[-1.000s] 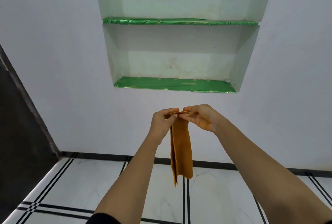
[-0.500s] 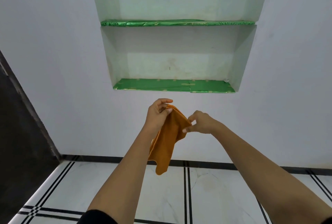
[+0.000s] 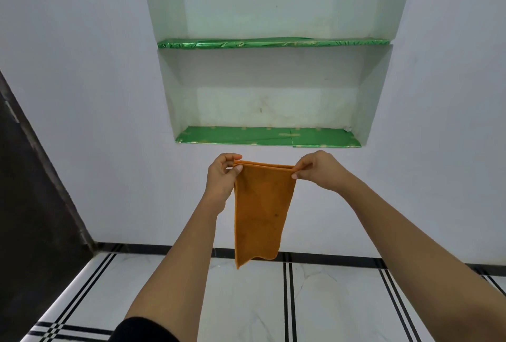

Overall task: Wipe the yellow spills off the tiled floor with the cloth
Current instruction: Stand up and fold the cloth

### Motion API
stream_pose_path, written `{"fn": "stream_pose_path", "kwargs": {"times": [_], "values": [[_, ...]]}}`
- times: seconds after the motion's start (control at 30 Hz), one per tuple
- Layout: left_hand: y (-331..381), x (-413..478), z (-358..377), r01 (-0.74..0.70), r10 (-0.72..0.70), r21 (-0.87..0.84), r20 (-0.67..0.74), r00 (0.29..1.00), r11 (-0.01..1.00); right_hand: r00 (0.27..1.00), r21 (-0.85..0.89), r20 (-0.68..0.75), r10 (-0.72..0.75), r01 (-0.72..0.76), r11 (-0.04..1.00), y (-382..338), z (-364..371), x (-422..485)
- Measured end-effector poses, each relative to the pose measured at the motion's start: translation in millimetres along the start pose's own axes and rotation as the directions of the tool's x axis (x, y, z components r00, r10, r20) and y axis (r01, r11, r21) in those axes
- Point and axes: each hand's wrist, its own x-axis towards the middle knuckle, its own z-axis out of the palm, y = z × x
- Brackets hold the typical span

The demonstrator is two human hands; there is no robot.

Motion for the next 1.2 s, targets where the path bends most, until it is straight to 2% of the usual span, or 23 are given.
{"fn": "stream_pose_path", "kwargs": {"times": [0.07, 0.13, 0.17, 0.23, 0.27, 0.3, 0.33, 0.4, 0.43, 0.53, 0.6, 0.67, 0.73, 0.8, 0.87, 0.9, 1.03, 1.1, 1.2], "values": [[4.7, -0.4, -0.4, -0.002, 0.003, -0.014, 0.012, 1.000, 1.000, 1.000, 0.158, -0.017, 0.006, -0.003, 0.987, -0.7, 1.5, -4.1], [11.5, -0.2, -1.9, -0.018, 0.019, -0.057, 0.018, 1.000, 0.998, 0.999, 0.386, -0.032, 0.008, 0.005, 0.922, 0.1, -1.7, -7.6], [16.7, 0.6, -3.5, -0.026, 0.029, -0.098, 0.023, 0.999, 0.995, 0.998, 0.516, -0.056, 0.008, 0.022, 0.856, -0.8, -5.7, -7.7], [32.3, 2.5, -4.7, -0.037, 0.049, -0.212, 0.048, 0.998, 0.977, 0.993, 0.765, -0.108, 0.056, 0.047, 0.643, -1.1, -9.2, -6.0], [40.8, 4.7, -2.8, -0.032, 0.054, -0.274, 0.072, 0.996, 0.961, 0.992, 0.861, -0.074, 0.103, 0.011, 0.509, 0.0, -7.9, -4.4], [48.3, 5.9, -0.3, -0.019, 0.052, -0.325, 0.092, 0.994, 0.946, 0.991, 0.913, 0.025, 0.131, -0.076, 0.402, 2.7, -0.8, -3.8], [55.3, 8.0, 2.9, -0.009, 0.048, -0.363, 0.099, 0.994, 0.932, 0.980, 0.909, 0.161, 0.119, -0.194, 0.369, 5.0, 11.1, -5.1], [60.7, 10.8, 9.9, 0.025, 0.015, -0.393, 0.097, 0.995, 0.919, 0.912, 0.810, 0.404, 0.075, -0.395, 0.434, 10.3, 43.8, -16.7], [59.5, 12.6, 12.0, 0.044, -0.011, -0.382, 0.088, 0.996, 0.923, 0.883, 0.774, 0.466, 0.057, -0.438, 0.457, 11.3, 56.6, -22.8], [43.2, 18.2, 8.0, 0.136, -0.133, -0.331, 0.032, 0.991, 0.934, 0.880, 0.780, 0.473, 0.033, -0.436, 0.449, 11.2, 70.9, -28.2], [29.1, 20.1, -1.6, 0.229, -0.243, -0.389, 0.014, 0.970, 0.892, 0.893, 0.814, 0.450, -0.010, -0.406, 0.415, 5.7, 65.7, -25.3], [14.2, 16.4, -10.1, 0.351, -0.333, -0.425, 0.119, 0.935, 0.834, 0.910, 0.856, 0.412, -0.047, -0.369, 0.362, 0.1, 58.1, -19.6], [-1.0, 2.7, -11.7, 0.495, -0.415, -0.309, 0.291, 0.862, 0.812, 0.921, 0.879, 0.385, -0.048, -0.351, 0.324, -5.2, 52.6, -15.0], [-15.6, -11.9, -8.2, 0.611, -0.494, -0.190, 0.430, 0.755, 0.768, 0.927, 0.883, 0.374, -0.034, -0.344, 0.320, -11.1, 48.7, -11.0], [-24.4, -22.0, -4.1, 0.655, -0.505, -0.169, 0.508, 0.698, 0.736, 0.927, 0.879, 0.373, -0.026, -0.345, 0.328, -14.6, 48.3, -7.9], [-26.5, -24.2, -2.6, 0.641, -0.478, -0.191, 0.519, 0.709, 0.743, 0.926, 0.875, 0.377, -0.024, -0.348, 0.336, -14.8, 48.1, -6.6], [-26.2, -17.4, -9.1, 0.495, -0.320, -0.335, 0.459, 0.829, 0.801, 0.914, 0.845, 0.405, -0.006, -0.372, 0.384, -10.6, 40.2, -0.3], [-17.7, -12.4, -16.0, 0.454, -0.323, -0.351, 0.373, 0.870, 0.819, 0.903, 0.793, 0.427, 0.051, -0.401, 0.459, -7.9, 32.9, 2.6], [-5.0, -3.6, -21.7, 0.391, -0.307, -0.278, 0.301, 0.903, 0.877, 0.881, 0.653, 0.431, 0.194, -0.453, 0.606, -7.5, 19.4, 5.8]]}}
